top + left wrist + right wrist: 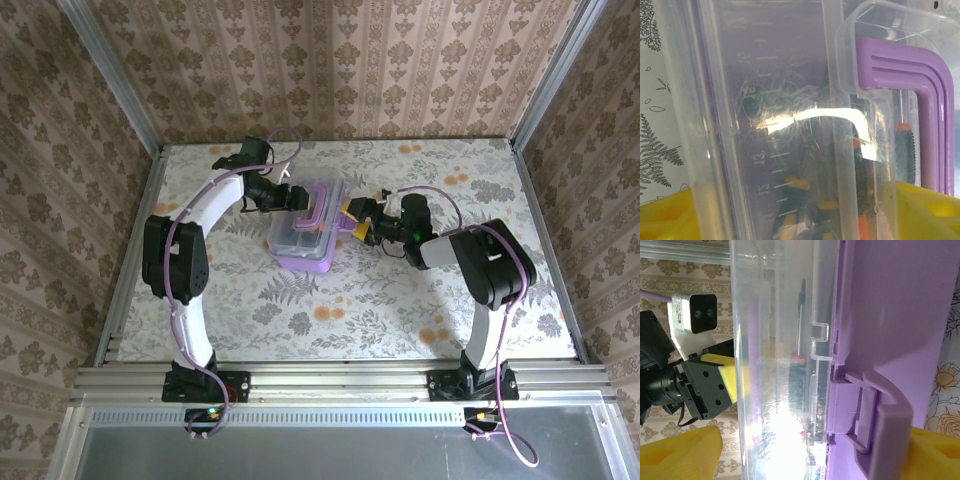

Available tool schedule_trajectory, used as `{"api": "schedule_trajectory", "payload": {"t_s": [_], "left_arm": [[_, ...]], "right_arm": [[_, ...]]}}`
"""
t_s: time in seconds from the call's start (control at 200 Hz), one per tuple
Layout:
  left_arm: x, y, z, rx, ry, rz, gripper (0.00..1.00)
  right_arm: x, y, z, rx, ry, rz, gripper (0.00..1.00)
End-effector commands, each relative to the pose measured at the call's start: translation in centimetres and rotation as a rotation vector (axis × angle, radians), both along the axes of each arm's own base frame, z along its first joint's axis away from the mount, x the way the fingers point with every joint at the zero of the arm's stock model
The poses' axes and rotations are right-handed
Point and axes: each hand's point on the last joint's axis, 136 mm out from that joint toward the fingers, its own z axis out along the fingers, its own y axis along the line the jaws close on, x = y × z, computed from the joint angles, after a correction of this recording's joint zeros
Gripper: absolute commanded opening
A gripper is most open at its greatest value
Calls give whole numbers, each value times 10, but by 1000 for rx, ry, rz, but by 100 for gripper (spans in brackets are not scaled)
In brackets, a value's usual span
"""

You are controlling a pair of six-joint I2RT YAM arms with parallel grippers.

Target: Pack the tool kit

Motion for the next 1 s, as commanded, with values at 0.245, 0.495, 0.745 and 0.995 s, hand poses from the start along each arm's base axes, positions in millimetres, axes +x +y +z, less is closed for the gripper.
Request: {"api": "schedule_trajectory", "payload": {"t_s": [0.245,0.495,0.745,0.995], "left_arm": [[-26,27,-86,180,203,13,67],[-27,26,-87,184,205,9,67],[-28,24,-86,187,203,1,68],[-28,23,-84,185,198,0,68]], "right_arm": [[2,7,13,-18,-40,33,72],[-2,3,17,-65,-49,21,68],[-1,3,19,-114,-32,25,59],[0,8,16,-120,-17,33,50]]}}
